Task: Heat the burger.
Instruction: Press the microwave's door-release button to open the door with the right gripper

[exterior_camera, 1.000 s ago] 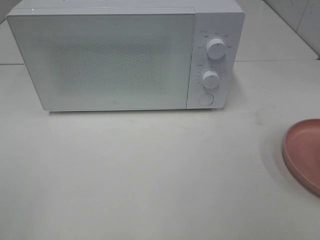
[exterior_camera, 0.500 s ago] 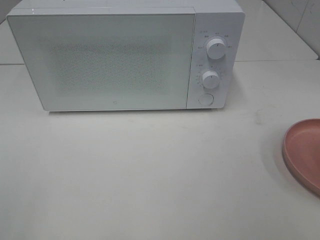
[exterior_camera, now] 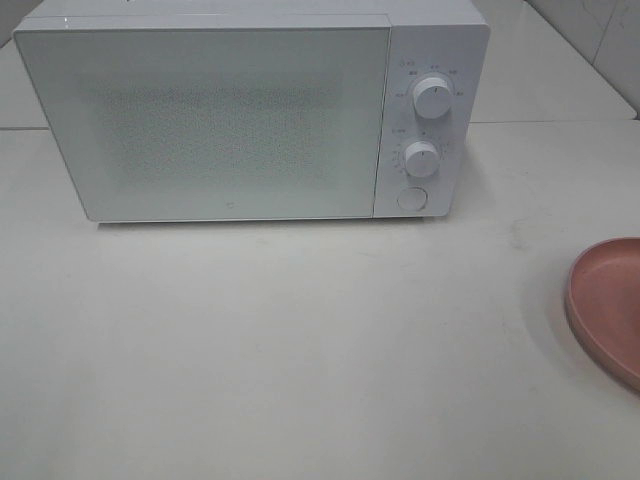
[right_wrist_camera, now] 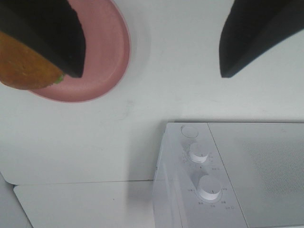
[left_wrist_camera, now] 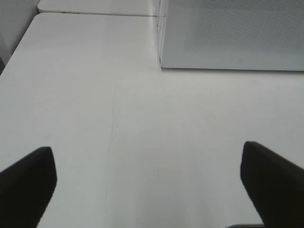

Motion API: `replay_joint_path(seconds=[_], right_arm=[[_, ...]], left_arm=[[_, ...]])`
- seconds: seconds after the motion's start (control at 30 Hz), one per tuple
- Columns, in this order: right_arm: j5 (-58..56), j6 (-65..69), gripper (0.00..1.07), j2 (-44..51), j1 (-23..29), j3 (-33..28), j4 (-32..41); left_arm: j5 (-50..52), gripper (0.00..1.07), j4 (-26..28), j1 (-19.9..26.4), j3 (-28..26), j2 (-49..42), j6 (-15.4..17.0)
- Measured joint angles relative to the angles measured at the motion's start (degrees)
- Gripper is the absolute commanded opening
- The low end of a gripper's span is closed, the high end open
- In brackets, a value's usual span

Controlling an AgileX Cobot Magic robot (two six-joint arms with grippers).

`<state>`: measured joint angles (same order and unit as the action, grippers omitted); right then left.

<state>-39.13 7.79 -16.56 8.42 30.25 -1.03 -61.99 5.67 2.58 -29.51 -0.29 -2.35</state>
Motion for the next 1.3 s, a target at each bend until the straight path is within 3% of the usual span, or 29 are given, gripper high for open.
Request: replay_joint_path(seconds=[0.93, 1.3], right_arm=[[27.6, 0.0, 0.75, -23.7, 0.0, -0.2, 0.0], [41.7, 0.0, 0.75, -30.7, 0.0, -4.8, 0.0]], left_arm=[[0.0, 0.98, 0.0, 0.0, 0.0, 0.0, 0.0], [0.0, 0.98, 0.0, 0.0, 0.0, 0.0, 0.0]])
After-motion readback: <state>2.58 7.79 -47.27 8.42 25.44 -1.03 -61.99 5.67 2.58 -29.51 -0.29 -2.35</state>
